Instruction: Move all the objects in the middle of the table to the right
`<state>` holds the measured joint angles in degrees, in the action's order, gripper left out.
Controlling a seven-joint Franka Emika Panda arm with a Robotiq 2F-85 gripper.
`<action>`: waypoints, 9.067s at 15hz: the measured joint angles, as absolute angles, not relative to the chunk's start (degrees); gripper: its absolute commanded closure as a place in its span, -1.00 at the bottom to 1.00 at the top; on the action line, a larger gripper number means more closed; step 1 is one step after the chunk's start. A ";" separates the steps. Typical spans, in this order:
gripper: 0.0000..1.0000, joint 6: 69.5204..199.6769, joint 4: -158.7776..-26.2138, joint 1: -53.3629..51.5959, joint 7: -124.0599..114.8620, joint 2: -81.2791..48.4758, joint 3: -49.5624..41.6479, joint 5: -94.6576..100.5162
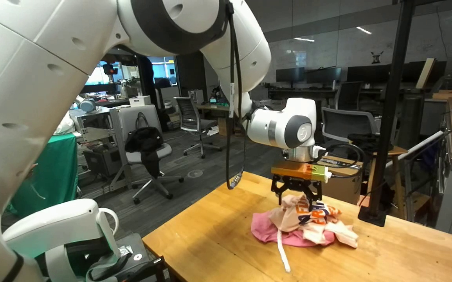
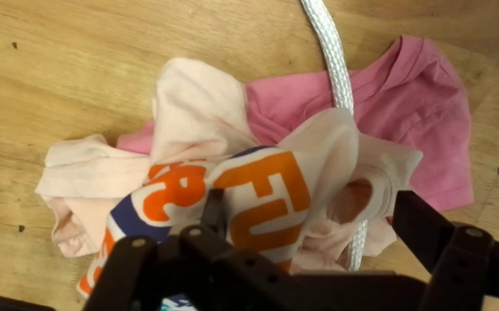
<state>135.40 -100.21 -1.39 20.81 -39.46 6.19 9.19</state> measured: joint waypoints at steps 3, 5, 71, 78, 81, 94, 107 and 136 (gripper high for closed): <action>-1.00 137.51 -100.16 -2.39 18.31 -39.65 5.45 10.07; -1.00 140.85 -100.16 -3.99 15.34 -39.94 3.54 12.94; -0.56 135.82 -73.61 -3.42 -58.40 -46.59 -17.41 62.63; -1.00 135.35 -73.30 -1.46 -50.31 -46.54 -13.19 61.10; -1.00 135.40 -73.98 -0.04 -40.01 -45.65 -9.35 55.14; -1.00 134.23 -89.62 0.65 1.62 -38.16 -1.17 22.49; -1.00 128.50 -99.94 0.29 29.19 -36.38 10.84 9.78; -1.00 143.55 -98.98 -13.85 0.05 -43.93 -1.99 21.34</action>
<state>143.55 -98.98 -13.85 0.05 -43.93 -1.99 21.34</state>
